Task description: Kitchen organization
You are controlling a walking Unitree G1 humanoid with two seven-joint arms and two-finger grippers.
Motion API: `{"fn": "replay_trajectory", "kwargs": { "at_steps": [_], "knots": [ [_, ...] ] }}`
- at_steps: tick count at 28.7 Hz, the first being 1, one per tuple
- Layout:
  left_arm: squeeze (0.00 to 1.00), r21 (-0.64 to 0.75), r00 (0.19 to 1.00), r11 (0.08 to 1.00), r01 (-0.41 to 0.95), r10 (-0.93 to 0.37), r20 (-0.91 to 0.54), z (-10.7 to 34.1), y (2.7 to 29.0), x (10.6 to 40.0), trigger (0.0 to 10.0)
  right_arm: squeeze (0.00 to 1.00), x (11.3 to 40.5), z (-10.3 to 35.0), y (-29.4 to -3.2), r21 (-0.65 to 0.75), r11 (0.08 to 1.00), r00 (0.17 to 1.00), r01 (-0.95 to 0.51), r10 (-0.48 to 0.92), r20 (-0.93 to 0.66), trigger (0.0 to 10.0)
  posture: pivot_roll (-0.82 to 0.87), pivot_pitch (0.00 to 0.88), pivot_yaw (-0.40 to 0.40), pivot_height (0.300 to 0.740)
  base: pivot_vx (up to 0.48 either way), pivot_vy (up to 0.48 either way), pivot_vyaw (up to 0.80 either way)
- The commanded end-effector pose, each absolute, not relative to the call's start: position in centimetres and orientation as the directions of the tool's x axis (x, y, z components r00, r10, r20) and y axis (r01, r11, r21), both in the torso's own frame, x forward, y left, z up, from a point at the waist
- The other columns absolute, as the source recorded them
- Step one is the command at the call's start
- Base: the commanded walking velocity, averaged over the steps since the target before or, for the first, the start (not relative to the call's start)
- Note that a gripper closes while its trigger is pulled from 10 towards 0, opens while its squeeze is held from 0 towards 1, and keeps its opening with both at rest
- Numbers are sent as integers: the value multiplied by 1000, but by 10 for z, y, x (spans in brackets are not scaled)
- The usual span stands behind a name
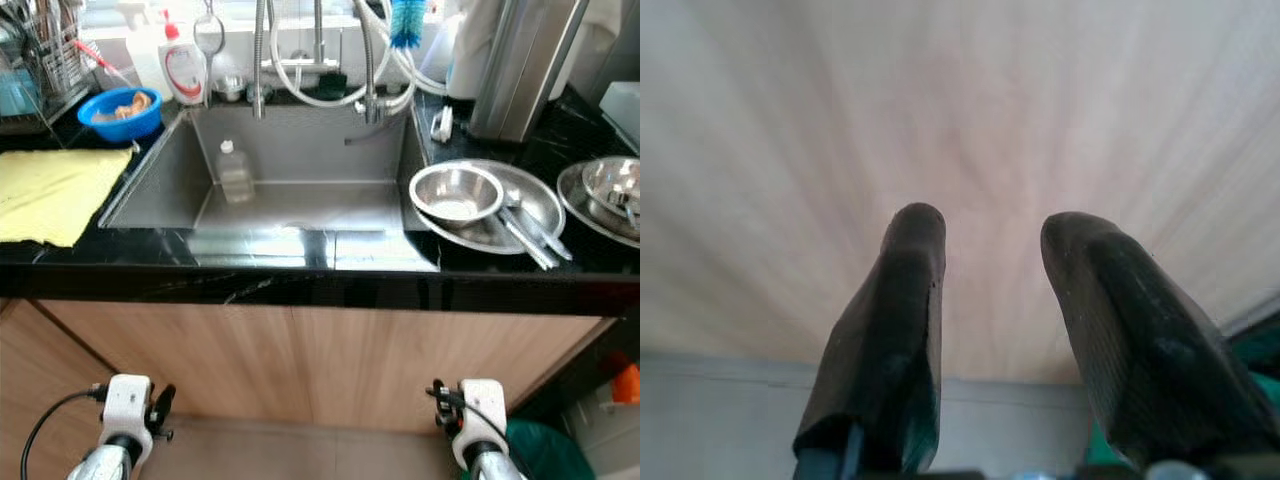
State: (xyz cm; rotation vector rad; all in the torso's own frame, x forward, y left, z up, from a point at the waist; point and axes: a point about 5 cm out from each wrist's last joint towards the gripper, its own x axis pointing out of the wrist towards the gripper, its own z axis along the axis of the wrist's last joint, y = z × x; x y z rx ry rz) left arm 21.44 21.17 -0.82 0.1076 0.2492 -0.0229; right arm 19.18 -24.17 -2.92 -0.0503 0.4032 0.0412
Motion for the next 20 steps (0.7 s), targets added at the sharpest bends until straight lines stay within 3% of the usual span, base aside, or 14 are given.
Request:
{"fn": "replay_trajectory", "kwargs": {
  "at_steps": [1, 11, 18, 20],
  "knots": [
    [0, 97, 974, 995, 25, -2, -228, -3, 215, 213, 10000, 0, 192, -26, -238, -35, 997, 930, -72, 54, -364, 10000, -159, 0, 51, 740, 0, 0, 0],
    [0, 132, 996, 990, -45, 55, -71, 40, 219, 196, 10000, 0, 169, 1, -255, -118, 992, 963, -39, 6, -271, 10000, -173, 0, 58, 740, 0, 0, 0],
    [0, 127, 994, 986, -108, 107, 16, 71, 224, 191, 10000, 0, 179, 25, -243, -169, 980, 976, -107, 71, -206, 10000, -152, 0, 54, 740, 0, 0, 0],
    [0, 123, 992, 985, -121, 115, 58, 82, 221, 194, 10000, 0, 189, 54, -231, -257, 951, 980, -170, 135, -147, 10000, -150, 0, 57, 740, 0, 0, 0]
  ]
}}
